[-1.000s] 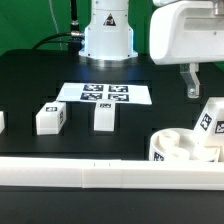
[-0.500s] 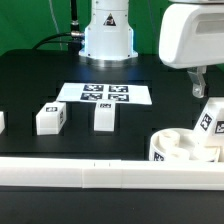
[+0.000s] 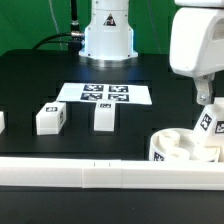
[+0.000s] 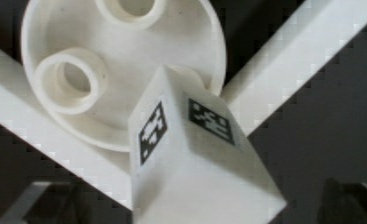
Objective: Assemble stool
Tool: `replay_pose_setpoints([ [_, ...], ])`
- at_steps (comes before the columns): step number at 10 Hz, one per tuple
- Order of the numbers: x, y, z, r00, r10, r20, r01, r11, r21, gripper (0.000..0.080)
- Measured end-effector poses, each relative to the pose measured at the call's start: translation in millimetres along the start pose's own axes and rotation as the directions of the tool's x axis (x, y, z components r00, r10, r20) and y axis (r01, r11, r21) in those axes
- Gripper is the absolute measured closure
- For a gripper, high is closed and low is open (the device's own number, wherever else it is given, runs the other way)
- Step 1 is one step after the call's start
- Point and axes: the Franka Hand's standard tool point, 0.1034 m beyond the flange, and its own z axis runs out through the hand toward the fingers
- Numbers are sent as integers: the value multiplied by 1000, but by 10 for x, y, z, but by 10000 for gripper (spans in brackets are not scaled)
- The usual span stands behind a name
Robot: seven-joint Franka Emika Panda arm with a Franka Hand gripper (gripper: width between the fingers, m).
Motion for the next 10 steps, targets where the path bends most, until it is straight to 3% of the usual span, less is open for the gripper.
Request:
replay_pose_setpoints([
  [2,-16,21,4,990,-138,8,138,990,-8,151],
  [4,-3,65,31,922,-387,31,387,922,-22,151],
  [10,-17,119,82,709,-702,70,704,710,-14,151],
])
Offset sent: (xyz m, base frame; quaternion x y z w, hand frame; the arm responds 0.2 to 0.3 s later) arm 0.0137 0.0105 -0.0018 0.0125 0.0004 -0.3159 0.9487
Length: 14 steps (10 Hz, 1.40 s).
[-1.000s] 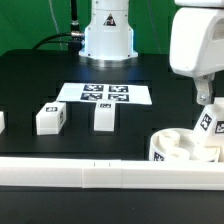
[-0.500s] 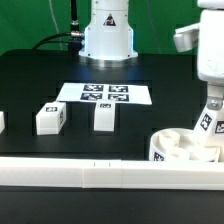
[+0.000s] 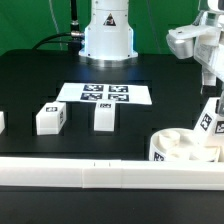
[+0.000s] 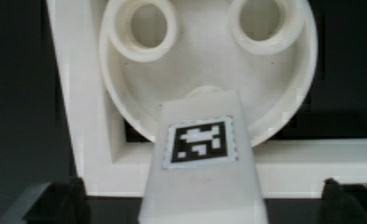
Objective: Assemble stool
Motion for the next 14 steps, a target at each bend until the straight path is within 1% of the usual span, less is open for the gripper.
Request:
replay_pose_setpoints([
  [3,5,36,56,971,-236,30,236,972,0,151],
  [4,10,34,71,961,-273,38,273,962,2,151],
  [6,2,32,74,963,-268,38,268,963,3,151],
  [7,-9,33,76,964,-265,38,265,964,3,278],
  [8,-12,33,76,964,-264,38,264,965,3,278],
  [9,-13,35,73,967,-251,38,251,968,2,413],
  [10,-15,41,63,972,-231,38,231,973,0,460],
  [12,-13,41,63,980,-195,37,195,981,-1,460],
  [13,-14,41,63,997,-62,36,62,998,-6,460],
  [14,-6,30,65,997,61,37,-61,998,-6,460],
])
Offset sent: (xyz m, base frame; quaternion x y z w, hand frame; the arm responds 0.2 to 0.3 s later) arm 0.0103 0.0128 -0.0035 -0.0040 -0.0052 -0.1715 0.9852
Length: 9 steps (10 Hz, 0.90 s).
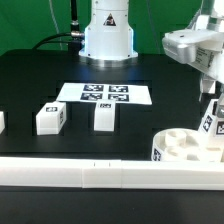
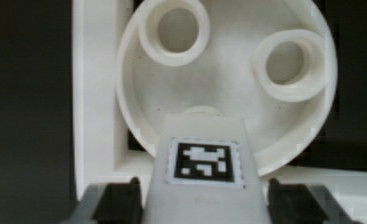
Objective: Assemble stool
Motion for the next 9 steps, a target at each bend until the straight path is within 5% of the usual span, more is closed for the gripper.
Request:
replay_pose_setpoints([
  [2,61,-46,-2,928,373,12,-373,928,13,460],
  [8,69,-52,1,665,746,30,-747,665,12,460],
  [9,34,-50,6,567,823,32,-824,567,17,460],
])
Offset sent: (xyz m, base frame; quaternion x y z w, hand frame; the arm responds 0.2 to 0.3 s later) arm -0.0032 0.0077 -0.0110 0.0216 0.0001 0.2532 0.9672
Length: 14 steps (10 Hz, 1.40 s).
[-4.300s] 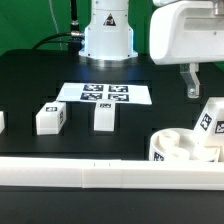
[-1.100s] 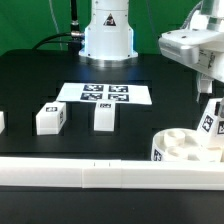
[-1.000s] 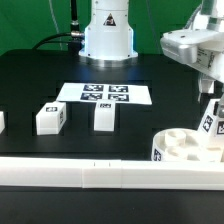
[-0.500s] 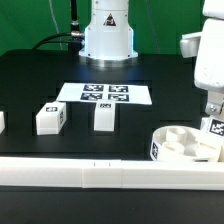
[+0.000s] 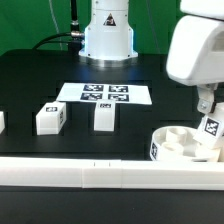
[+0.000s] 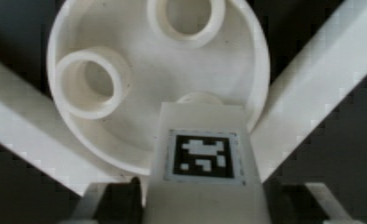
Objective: Assemble stool
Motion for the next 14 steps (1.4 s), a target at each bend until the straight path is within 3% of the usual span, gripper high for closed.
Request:
replay_pose_setpoints([
  [2,-12,0,9,959,283,-7,-283,959,31,460],
  [4,-12,-19,14,852,524,11,-523,850,69,460],
  [6,18,-59,12,731,683,8,-681,728,75,460],
  [10,17,-56,14,599,800,27,-799,595,80,460],
  [12,14,-62,19,400,915,58,-915,395,88,460],
  [14,3,-95,17,82,991,110,-993,72,94,460],
])
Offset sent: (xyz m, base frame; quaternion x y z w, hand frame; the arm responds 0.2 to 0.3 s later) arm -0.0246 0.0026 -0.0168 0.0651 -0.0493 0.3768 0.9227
